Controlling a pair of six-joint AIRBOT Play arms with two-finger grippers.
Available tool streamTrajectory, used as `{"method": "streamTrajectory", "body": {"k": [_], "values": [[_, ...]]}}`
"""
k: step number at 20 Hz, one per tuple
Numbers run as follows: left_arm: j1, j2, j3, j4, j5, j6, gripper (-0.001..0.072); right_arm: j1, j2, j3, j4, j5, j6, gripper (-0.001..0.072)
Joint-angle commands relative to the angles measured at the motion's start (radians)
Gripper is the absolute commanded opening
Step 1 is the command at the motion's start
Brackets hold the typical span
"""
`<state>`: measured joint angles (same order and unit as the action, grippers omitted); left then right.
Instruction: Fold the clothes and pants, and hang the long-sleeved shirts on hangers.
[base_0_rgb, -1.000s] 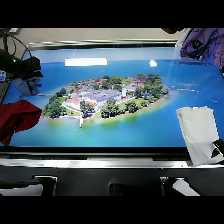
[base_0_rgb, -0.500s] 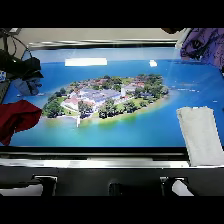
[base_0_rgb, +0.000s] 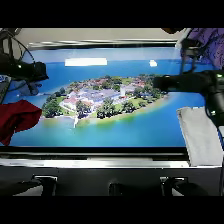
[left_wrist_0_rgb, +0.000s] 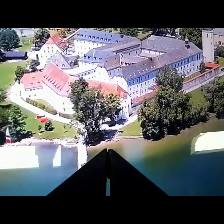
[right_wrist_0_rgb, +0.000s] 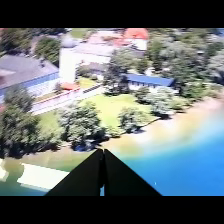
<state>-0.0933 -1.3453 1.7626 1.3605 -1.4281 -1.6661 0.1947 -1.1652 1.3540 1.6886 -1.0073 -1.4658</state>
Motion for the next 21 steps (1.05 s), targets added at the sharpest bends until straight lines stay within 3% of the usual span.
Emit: {"method": "streamTrajectory", "body": {"k": [1, 21], "values": [[-0.014, 0.132, -0.201, 0.007, 0.142, 0.022, 0.0021, 0.174, 0.001, 0.005, 0.005, -0.014, 0.006, 0.0040], [-0.014, 0.183, -0.246, 0.062, 0.112, 0.021, 0.0024, 0.190, 0.004, 0.005, -0.058, -0.014, 0.007, 0.0040]]}}
